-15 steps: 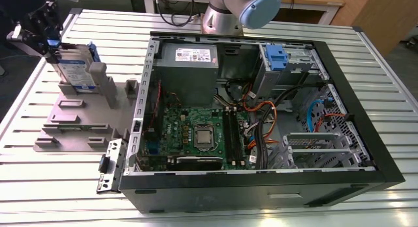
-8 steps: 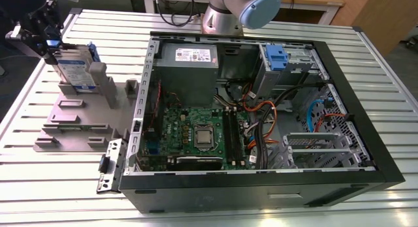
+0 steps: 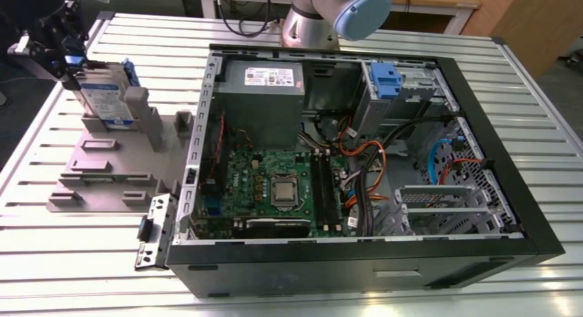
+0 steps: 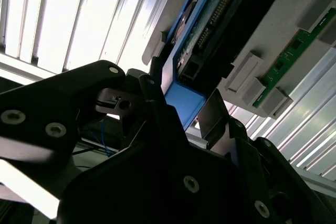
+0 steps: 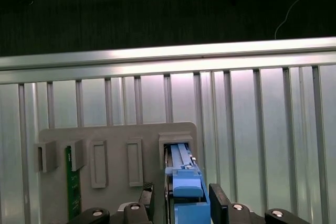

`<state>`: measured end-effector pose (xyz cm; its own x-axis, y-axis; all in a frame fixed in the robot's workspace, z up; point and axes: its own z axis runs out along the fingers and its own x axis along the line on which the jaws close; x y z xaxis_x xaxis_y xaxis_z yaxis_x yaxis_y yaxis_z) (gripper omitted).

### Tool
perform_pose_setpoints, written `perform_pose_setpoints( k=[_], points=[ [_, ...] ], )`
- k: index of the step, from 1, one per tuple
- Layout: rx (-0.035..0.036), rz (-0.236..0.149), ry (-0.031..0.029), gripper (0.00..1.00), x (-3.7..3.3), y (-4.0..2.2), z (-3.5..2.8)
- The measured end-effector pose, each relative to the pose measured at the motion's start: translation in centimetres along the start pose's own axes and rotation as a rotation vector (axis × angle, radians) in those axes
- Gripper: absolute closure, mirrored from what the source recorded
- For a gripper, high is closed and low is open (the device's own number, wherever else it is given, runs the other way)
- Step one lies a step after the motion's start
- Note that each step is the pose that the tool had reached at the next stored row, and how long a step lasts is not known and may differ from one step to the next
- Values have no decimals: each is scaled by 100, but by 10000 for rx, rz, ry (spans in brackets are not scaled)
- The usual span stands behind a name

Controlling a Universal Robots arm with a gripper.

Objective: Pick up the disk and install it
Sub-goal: 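Pick up the disk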

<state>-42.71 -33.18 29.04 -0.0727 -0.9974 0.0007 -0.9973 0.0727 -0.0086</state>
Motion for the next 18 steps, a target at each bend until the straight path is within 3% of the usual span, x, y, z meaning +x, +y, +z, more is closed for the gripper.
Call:
perform_pose_setpoints(
  k=[3,4,10,11,18],
  points=[
    [0,1,0,48,-1,1,2],
    [0,1,0,55,-1,1,2],
    [0,0,0,56,-1,1,3],
    [0,1,0,63,-1,1,3],
    [-1,1,0,63,-1,1,3]
  ],
)
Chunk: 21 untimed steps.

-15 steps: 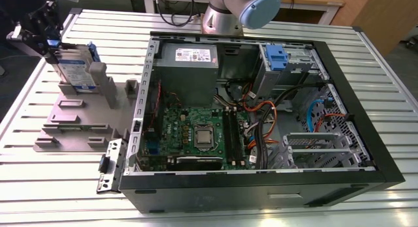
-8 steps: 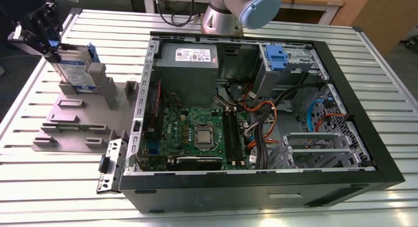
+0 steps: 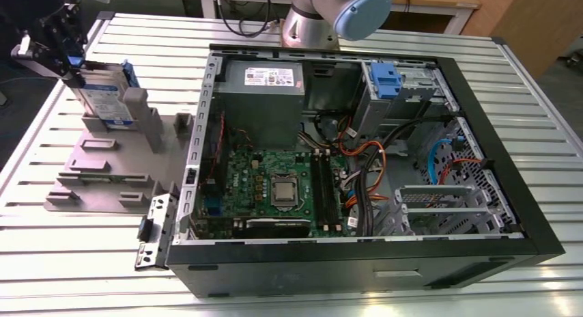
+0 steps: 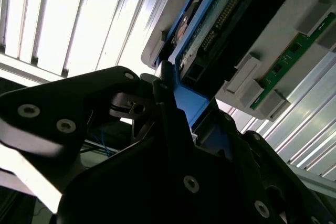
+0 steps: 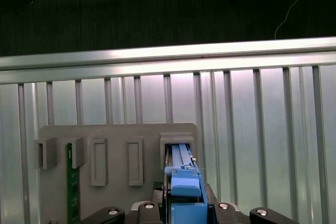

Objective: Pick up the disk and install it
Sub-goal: 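Pick up the disk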

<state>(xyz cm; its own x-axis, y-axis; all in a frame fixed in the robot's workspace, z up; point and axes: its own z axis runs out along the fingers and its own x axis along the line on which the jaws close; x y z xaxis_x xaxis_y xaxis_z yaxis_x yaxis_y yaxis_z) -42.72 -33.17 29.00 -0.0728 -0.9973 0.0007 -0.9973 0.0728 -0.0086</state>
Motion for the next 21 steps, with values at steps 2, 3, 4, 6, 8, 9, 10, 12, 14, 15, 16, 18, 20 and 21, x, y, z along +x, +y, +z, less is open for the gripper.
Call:
perform_pose_setpoints(
  k=[2,3,4,6,8,9,10,12,14,15,16,18,20,21],
  points=[
    [0,0,0,63,0,0,0],
    [0,0,0,63,0,0,0],
    [0,1,0,63,0,0,0],
    [0,0,0,63,0,0,0],
    [1,0,0,63,0,0,1],
    [1,1,0,62,0,0,1],
    [1,0,0,62,0,0,1],
    [1,1,0,56,0,0,1],
    [0,0,0,56,0,0,1],
    [1,0,0,56,0,0,1],
    [0,0,0,56,0,0,1],
    [0,0,0,56,0,0,1],
    [0,0,0,56,0,0,2],
    [0,0,0,56,0,0,2]
  ],
)
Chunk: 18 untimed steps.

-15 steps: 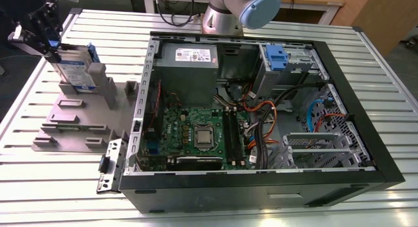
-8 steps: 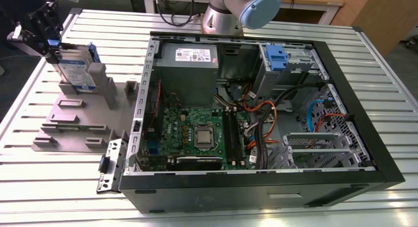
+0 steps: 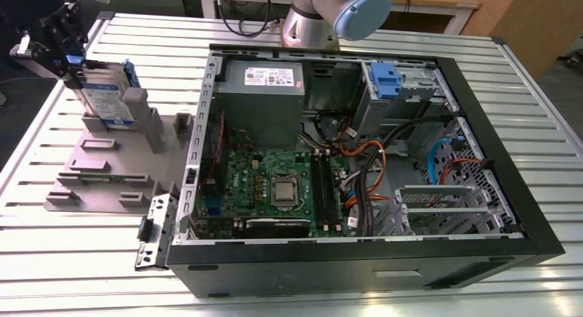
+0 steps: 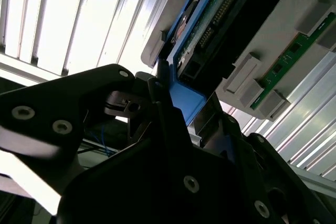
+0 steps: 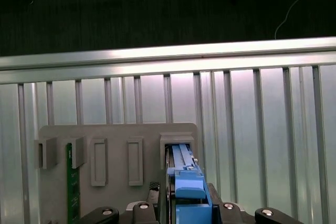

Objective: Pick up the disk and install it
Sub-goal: 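Pick up the disk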

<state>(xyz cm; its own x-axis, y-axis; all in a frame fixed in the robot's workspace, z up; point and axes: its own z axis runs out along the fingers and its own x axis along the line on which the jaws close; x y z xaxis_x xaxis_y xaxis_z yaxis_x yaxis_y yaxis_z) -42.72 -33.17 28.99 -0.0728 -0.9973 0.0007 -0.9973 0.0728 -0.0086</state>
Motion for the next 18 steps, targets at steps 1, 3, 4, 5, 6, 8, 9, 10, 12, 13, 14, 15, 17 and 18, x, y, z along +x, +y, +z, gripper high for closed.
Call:
perform_pose_setpoints(
  k=[1,3,4,5,6,8,9,10,12,13,14,15,17,18],
  points=[
    [0,0,0,57,0,0,0],
    [0,0,0,64,0,0,0],
    [0,0,0,64,0,0,0],
    [0,0,0,64,0,0,0],
    [0,0,0,64,0,0,0],
    [0,0,0,64,0,0,1],
    [0,0,0,64,0,0,1],
    [0,0,0,64,0,0,1],
    [0,0,0,64,0,0,1],
    [1,0,0,64,0,0,1],
    [0,0,0,64,0,0,1],
    [0,-14,0,64,0,0,1],
    [0,-127,-1,64,0,0,1],
    [0,-174,-1,64,0,0,1]
  ],
)
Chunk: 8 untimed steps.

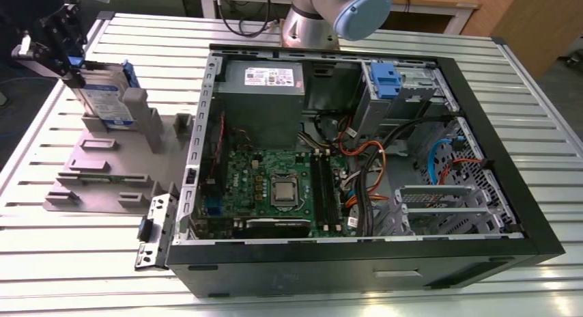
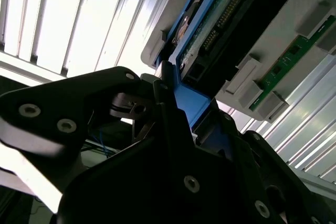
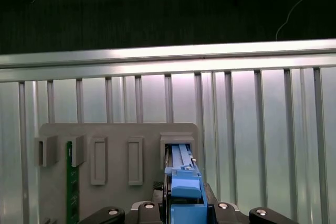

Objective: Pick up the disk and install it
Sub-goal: 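Pick up the disk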

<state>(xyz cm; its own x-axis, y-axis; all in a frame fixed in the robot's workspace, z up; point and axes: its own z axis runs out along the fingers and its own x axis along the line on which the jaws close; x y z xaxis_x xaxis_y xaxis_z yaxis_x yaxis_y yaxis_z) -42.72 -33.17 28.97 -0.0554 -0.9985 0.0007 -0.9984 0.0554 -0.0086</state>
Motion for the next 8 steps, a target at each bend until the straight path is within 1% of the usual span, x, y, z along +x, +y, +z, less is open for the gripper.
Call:
perform_pose_setpoints(
  k=[6,8],
  points=[
    [0,-8,0,64,0,0,0],
    [0,43,-1,64,0,0,0]
  ],
)
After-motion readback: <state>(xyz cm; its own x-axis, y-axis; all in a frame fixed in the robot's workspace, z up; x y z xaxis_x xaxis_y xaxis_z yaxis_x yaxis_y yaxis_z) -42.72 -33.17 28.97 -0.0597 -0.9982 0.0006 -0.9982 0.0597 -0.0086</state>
